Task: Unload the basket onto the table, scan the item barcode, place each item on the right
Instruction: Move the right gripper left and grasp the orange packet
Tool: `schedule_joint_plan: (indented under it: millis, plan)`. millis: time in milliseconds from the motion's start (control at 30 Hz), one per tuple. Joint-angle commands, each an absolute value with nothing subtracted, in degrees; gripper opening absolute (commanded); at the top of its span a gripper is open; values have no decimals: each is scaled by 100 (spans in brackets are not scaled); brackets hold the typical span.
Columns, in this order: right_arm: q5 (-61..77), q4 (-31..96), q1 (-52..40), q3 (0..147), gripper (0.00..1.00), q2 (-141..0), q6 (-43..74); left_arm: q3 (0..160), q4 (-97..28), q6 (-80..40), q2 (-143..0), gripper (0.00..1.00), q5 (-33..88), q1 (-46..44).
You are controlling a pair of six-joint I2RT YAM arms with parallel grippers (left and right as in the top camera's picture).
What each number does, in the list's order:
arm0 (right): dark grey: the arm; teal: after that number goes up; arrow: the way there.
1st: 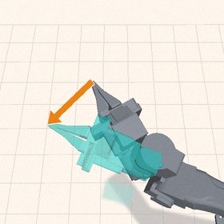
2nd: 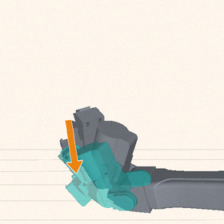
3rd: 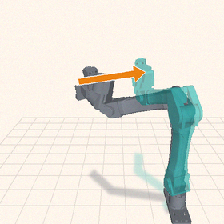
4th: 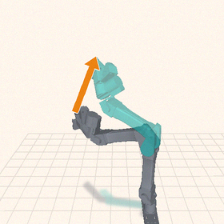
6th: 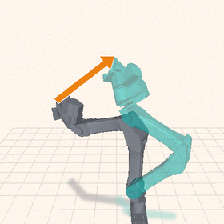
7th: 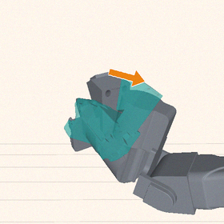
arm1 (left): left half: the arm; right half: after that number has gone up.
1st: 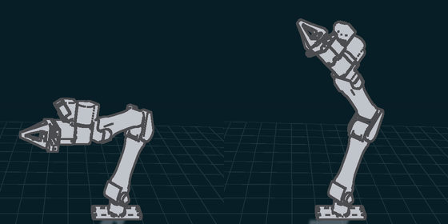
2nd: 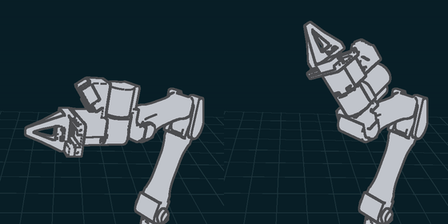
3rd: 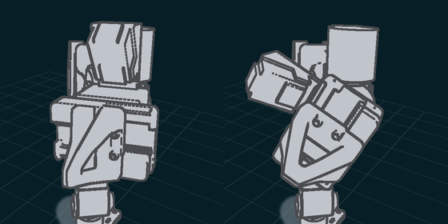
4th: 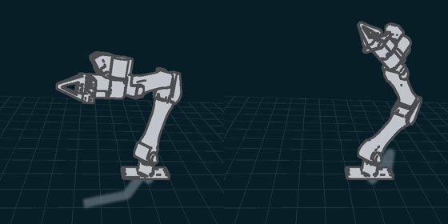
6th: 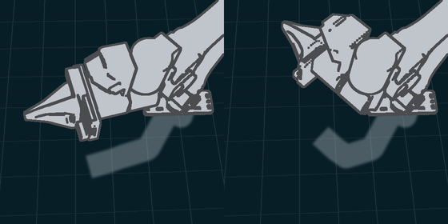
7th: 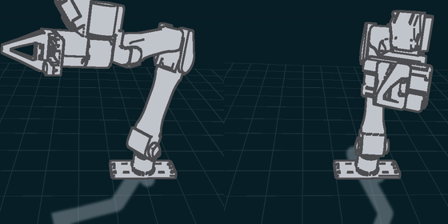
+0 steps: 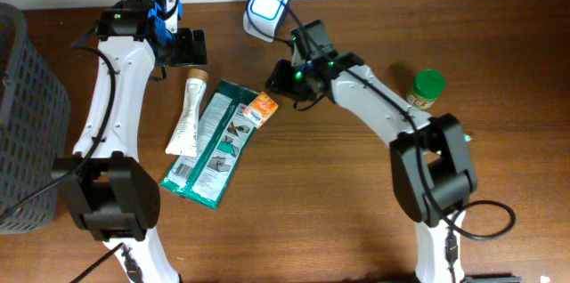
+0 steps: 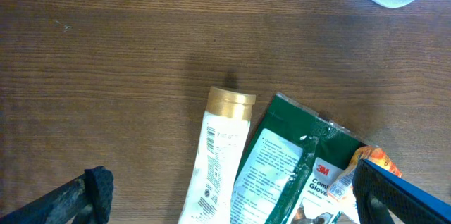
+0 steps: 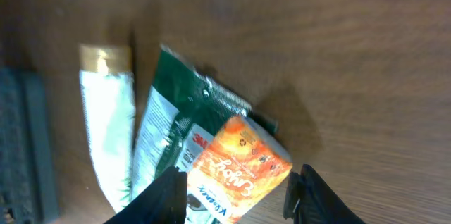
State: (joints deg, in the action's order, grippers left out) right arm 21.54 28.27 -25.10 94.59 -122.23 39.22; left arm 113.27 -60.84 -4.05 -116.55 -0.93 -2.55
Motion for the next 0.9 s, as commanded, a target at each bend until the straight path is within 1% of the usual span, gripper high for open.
schedule_joint_plan:
  millis: [0, 100, 367, 533, 567, 633, 667, 833, 867]
  plan:
    - [2102, 2759, -2637, 9428, 35, -12525, 4351, 11428, -6077, -333, -11496, 99, -132, -233]
    - [2102, 2740, -2711, 9428, 35, -12750, 4536, 11428, -6077, -336, -11496, 99, -132, -233]
    - [2099, 2738, -2893, 9404, 35, -13082, 4554, 11428, -6077, -336, -11496, 99, -132, -233]
    - [2102, 2521, -2923, 9400, 35, -13303, 4523, 11428, -6077, -336, -11493, 99, -132, -233]
    - [2119, 2458, -2941, 9400, 33, -13325, 4484, 11428, -6077, -333, -11496, 99, -132, -233]
    - [2121, 2458, -3022, 9400, 11, -13345, 4362, 11428, -6077, -333, -11493, 99, -132, -233]
    - [2121, 2458, -3048, 9402, 4, -13345, 4222, 11428, -6077, -336, -11496, 99, -132, -233]
    - [2270, 2705, -2958, 9529, 4, -13089, 3463, 11428, -6077, -336, -11493, 99, -132, -233]
    - [2263, 2956, -2891, 9629, 4, -12884, 3061, 11428, -6077, -333, -11496, 99, -132, -233]
